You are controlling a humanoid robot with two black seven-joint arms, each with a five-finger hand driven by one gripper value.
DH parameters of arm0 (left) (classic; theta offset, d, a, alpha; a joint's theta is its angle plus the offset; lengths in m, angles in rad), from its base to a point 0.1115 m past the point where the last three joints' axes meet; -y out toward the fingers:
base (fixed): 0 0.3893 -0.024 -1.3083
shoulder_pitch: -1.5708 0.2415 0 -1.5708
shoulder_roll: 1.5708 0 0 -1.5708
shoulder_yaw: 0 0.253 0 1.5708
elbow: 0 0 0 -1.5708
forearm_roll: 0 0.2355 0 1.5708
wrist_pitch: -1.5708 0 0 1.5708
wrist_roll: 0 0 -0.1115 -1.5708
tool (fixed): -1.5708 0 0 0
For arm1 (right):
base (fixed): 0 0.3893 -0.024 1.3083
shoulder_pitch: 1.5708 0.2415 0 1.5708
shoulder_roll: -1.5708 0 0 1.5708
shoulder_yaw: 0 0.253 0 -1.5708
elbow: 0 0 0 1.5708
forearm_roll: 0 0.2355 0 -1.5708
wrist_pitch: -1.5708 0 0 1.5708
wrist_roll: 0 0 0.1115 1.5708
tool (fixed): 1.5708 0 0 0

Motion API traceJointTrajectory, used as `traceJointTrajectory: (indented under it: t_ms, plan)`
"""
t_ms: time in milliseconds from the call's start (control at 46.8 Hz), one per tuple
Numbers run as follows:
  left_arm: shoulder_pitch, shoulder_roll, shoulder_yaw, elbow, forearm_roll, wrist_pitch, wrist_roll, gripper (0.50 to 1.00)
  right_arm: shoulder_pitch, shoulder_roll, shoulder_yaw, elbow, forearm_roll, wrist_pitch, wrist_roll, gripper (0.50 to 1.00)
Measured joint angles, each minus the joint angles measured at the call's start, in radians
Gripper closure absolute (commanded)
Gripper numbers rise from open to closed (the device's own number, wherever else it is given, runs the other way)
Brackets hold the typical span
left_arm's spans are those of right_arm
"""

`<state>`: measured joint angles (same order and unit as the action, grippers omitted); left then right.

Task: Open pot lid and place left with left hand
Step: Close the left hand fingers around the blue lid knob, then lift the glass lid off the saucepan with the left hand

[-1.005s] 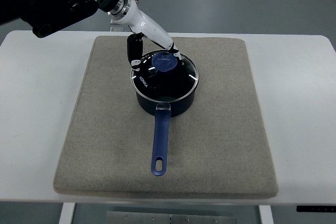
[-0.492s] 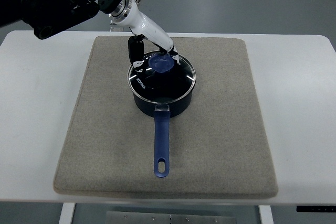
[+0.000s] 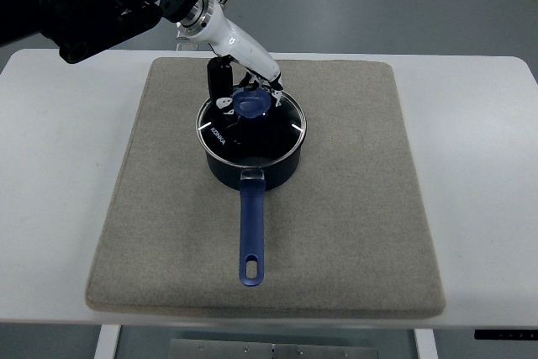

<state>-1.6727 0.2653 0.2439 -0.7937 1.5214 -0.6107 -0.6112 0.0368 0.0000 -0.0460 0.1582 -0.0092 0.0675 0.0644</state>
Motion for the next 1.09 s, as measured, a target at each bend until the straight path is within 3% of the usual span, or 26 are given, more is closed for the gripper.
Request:
traceJointTrajectory:
  t_ms: [1090]
  plan:
    - [-0.017,-0.044,0.005,0.056,-0.018,0.017,0.001,1.0,0.0,0.0,0.0,0.0,0.0,0.0,0.0,0.583]
